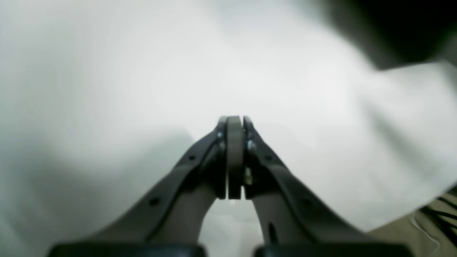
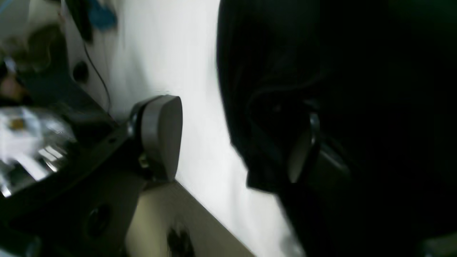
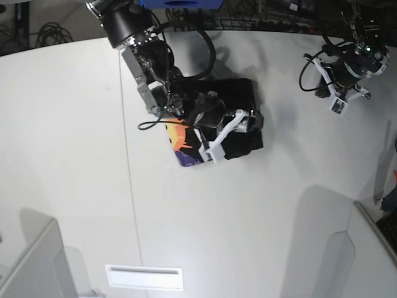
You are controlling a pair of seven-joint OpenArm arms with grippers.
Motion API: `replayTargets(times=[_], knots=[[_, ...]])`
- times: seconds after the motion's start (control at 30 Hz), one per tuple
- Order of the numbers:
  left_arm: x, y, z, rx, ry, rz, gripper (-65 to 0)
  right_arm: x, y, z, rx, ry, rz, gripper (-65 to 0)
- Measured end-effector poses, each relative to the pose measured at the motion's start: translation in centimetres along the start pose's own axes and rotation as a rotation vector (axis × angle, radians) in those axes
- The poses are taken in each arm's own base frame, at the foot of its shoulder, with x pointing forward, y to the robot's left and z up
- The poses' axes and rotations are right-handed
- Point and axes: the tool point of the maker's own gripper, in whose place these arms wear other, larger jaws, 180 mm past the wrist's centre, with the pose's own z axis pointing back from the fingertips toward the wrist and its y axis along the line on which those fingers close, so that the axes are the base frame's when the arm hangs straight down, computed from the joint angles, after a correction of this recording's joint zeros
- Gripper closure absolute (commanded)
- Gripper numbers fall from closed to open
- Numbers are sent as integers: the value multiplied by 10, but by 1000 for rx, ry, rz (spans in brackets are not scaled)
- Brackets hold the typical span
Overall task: Fold the T-shirt properly
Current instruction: 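Flip the folded bundle over with the right gripper, exposing the sun print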
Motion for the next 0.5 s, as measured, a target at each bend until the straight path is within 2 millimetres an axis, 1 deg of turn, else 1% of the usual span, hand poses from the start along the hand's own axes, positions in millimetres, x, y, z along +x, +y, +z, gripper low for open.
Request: replayTargets(times=[0.07, 0.13, 0.2, 0.3, 0.33, 0.37, 0.43, 0.47, 0.5], knots=[[-5, 15, 11, 35, -18, 59, 0, -12, 6, -10, 3, 54, 34, -404], [-10, 31, 23, 80, -30, 100, 0, -16, 13, -15, 3, 81, 94, -404], [-15, 45, 33, 122, -30, 119, 0, -16, 30, -19, 20, 100, 181, -404], [-16, 51, 38, 142, -37, 134, 0, -20, 68, -24, 83, 124, 297, -404], [-16, 52, 39, 145, -43, 140, 0, -25, 80, -26, 109, 137, 330, -404], [-17, 54, 40, 147, -45, 151, 0, -29, 87, -26, 121, 150, 364, -404], [-26, 62, 40, 162, -33, 185, 0, -39, 91, -26, 124, 189, 421, -404], [-33, 67, 40, 173, -24, 209, 0, -44, 92, -23, 123, 220, 446, -404], [-40, 72, 41, 183, -13, 232, 0, -46, 97, -15, 133, 234, 465, -404]])
